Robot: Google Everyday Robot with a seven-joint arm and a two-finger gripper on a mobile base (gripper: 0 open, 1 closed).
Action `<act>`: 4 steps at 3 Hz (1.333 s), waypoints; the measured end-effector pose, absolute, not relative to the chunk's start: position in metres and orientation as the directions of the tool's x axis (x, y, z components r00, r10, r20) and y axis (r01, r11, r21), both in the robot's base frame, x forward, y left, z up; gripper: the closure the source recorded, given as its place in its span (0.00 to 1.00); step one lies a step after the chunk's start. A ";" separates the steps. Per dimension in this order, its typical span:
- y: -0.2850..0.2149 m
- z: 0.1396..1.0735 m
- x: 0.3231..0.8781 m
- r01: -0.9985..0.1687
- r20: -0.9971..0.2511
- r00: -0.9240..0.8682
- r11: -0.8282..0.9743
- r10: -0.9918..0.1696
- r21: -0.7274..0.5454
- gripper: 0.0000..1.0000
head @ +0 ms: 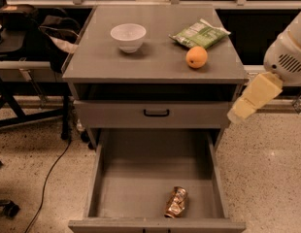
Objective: Pick orange can from middle drawer and place on counter
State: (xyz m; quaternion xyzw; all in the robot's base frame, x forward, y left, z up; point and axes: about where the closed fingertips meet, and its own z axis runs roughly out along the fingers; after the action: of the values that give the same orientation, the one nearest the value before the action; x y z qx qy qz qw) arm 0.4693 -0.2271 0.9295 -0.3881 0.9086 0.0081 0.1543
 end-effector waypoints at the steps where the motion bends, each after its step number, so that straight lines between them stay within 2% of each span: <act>1: -0.228 0.912 0.471 -0.518 -0.283 -0.816 0.855 -0.505 -0.031 0.00; 2: -0.226 0.911 0.469 -0.526 -0.290 -0.809 0.850 -0.511 -0.031 0.00; 4: -0.205 0.849 0.433 -0.298 -0.190 -0.940 0.953 -0.284 0.050 0.00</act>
Offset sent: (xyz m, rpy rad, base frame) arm 0.0013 -0.0018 -0.0154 0.0279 0.0342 -0.1484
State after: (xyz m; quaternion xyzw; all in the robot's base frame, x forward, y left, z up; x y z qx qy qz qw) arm 0.4330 -0.2051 0.8491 -0.1479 0.9841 0.0391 0.0906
